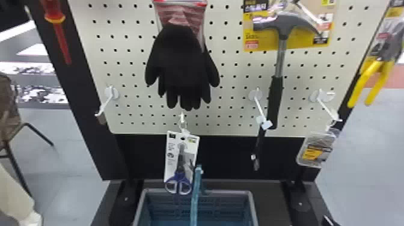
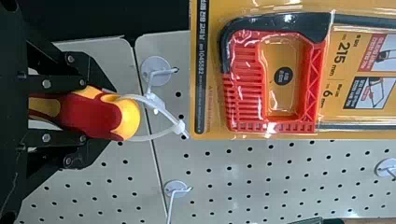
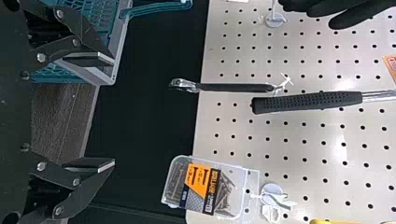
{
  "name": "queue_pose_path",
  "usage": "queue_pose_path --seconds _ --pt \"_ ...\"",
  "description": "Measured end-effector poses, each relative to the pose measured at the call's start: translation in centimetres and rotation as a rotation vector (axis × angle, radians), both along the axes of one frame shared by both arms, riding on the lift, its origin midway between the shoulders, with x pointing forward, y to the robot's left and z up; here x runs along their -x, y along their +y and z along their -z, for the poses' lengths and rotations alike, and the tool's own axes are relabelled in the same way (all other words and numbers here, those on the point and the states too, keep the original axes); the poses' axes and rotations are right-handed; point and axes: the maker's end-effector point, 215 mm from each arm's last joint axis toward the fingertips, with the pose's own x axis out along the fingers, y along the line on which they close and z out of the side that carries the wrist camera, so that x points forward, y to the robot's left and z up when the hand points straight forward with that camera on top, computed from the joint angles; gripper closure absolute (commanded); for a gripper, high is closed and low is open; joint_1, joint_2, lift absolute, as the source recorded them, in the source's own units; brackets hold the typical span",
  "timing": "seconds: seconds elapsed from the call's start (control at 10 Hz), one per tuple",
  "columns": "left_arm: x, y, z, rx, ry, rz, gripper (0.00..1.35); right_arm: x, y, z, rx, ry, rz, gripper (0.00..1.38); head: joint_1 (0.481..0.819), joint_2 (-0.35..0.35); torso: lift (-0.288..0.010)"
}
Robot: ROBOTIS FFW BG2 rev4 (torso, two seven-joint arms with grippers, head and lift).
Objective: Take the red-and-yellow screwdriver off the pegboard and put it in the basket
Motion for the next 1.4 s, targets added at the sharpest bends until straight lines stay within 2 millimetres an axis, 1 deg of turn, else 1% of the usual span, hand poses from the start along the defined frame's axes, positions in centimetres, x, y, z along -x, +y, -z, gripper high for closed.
queue_pose_path --seconds 0.2,0.5,0.8,0.9,1.1,1.3,1.4 --pt "0.7 0.3 0.8 0.003 0.008 -0.011 1.02 0.0 0.0 0.1 0.002 0.005 -0.001 0.5 0.549 0.0 -0.1" --pt "1.8 0.9 2.5 0.004 0.032 -0.038 1.02 0.1 0.0 0.2 0.006 0.01 -0.002 0.5 0.549 0.0 -0.1" --pt "2.7 0.8 4.4 -0.005 0.07 -0.043 1.02 0.1 0.0 0.2 0.009 0.013 -0.004 0.5 0.549 0.0 -0.1" --pt "3.1 0.7 5.4 -0.011 0.089 -0.046 1.02 0.1 0.0 0.3 0.011 0.015 -0.004 0.5 0.549 0.0 -0.1" --pt "4.0 0.6 6.7 -0.024 0.113 -0.054 1.02 0.1 0.0 0.3 0.013 0.016 -0.004 0.5 0.549 0.0 -0.1" --pt "5.1 0.6 6.9 -0.027 0.108 -0.067 1.02 0.1 0.1 0.2 0.015 0.015 -0.004 0.5 0.549 0.0 -0.1" --pt "5.7 1.0 6.8 -0.012 0.101 -0.085 1.02 0.1 0.1 0.2 0.017 0.016 -0.005 0.5 0.549 0.0 -0.1"
